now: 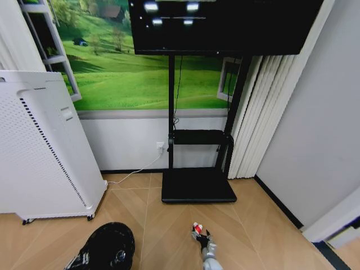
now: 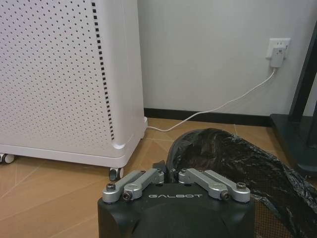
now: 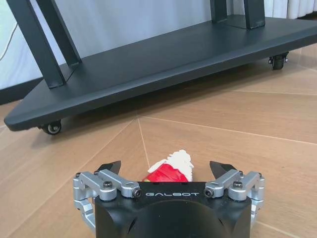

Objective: Pick up the trash bin and place the garbage on the floor into it.

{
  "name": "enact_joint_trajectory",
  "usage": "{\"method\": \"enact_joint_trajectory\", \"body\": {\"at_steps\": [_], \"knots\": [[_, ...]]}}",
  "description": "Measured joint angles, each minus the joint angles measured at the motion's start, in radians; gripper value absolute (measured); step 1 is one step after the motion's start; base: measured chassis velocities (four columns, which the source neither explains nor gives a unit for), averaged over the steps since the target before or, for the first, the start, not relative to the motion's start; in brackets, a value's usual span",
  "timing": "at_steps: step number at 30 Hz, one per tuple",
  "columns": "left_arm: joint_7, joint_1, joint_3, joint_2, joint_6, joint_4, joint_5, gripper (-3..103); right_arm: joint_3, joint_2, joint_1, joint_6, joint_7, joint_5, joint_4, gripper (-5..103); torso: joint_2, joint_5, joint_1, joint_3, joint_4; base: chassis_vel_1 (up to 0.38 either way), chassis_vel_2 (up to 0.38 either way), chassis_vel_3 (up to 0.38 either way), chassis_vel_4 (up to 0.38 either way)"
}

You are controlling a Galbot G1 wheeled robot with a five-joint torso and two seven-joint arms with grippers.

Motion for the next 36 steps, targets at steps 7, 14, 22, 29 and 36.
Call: {"method": "enact_joint_trajectory", "body": {"at_steps": [7,14,22,29,36], "knots": [[0.003,0.007,-0.010,0.006,-0.007,-0.001,-0.003,7,0.032,0.026,0.029,-0.013,-0.027,0.004,-0.041,99,0.000,0.0000,0.000,0.000,0.0000,0.000,0.000,0.000,0.000],[0.004,0.014,-0.014,0.008,-0.012,-0.006,-0.008,7,0.078,0.041,0.050,-0.028,-0.068,-0.011,-0.100,99,0.000,0.0000,0.000,0.000,-0.0002,0.000,0.000,0.000,0.000],[0.004,0.012,-0.011,0.006,-0.012,-0.017,-0.013,7,0.108,0.046,0.054,-0.036,-0.095,-0.030,-0.138,89,0.000,0.0000,0.000,0.000,-0.0001,0.000,0.000,0.000,0.000],[0.005,0.018,-0.009,0.000,-0.012,-0.037,-0.016,7,0.120,0.043,0.054,-0.039,-0.110,-0.042,-0.155,68,0.000,0.0001,0.000,0.000,-0.0002,0.000,0.000,0.000,0.000],[0.011,0.027,-0.017,-0.002,-0.018,-0.037,-0.013,7,0.130,0.043,0.046,-0.032,-0.115,-0.051,-0.156,41,0.000,0.0001,0.000,0.000,-0.0001,0.000,0.000,0.000,0.000]]}}
